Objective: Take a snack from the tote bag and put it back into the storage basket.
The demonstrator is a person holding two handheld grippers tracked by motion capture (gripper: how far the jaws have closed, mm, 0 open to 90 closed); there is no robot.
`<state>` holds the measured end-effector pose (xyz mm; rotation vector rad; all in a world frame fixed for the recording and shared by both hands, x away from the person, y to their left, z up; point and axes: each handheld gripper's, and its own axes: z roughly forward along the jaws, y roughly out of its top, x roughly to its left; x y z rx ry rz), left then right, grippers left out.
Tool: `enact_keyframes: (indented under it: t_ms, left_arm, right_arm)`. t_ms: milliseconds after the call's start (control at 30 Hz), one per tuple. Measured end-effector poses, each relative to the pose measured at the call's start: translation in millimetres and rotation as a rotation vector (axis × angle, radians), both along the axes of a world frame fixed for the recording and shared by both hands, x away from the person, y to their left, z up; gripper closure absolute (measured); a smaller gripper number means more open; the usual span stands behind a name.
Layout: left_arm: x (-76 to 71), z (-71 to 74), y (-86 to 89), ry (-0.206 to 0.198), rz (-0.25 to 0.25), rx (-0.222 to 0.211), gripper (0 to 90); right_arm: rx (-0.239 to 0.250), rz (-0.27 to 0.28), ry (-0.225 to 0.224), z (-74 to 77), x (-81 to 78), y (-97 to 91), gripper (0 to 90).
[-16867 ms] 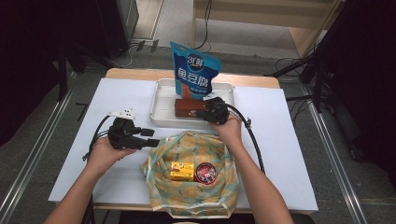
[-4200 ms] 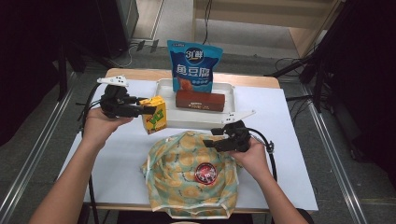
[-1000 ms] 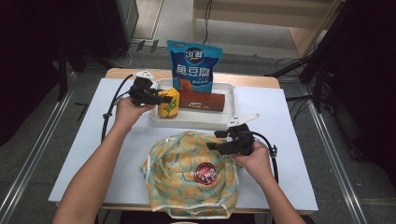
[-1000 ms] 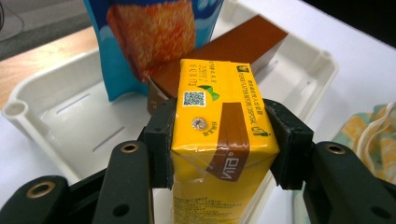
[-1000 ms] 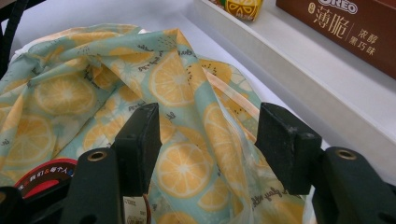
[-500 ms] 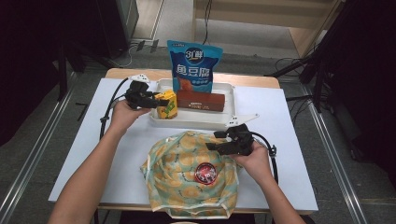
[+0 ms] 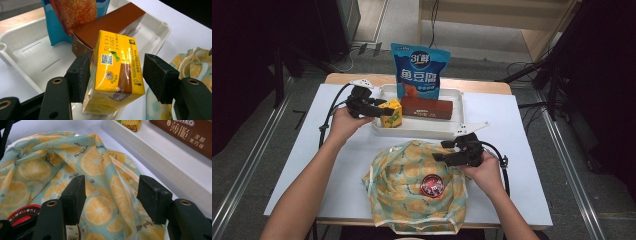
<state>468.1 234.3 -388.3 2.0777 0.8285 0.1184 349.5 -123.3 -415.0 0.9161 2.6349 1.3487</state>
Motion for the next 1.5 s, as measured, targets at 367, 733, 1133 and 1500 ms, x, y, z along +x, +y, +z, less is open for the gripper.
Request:
enact_keyframes:
  t_ms: [367, 733, 1133, 1500]
  left_arm:
    - [-12.7, 1.0, 10.5, 0.014, 0.015, 0.020, 38.9]
    - [-29.4, 1.5, 26.2, 0.025, 0.039, -0.005, 41.2]
    - [-48.7, -6.0, 33.0, 0.030, 0.046, 0.011, 50.4]
    - [-52.9, -10.1, 25.5, 0.076, -0.020, -0.015, 88.0]
  right_arm:
    - [0.003, 0.004, -0.010, 0.1, 0.7, -0.1, 40.7]
    - [0.003, 0.013, -0.007, 0.6, 3.7, 3.6, 40.7]
    - [-0.005, 0.022, -0.006, -0.2, 6.5, 5.6, 40.7]
    - [-0.003, 0.013, -0.008, 0.3, 5.7, 4.2, 40.7]
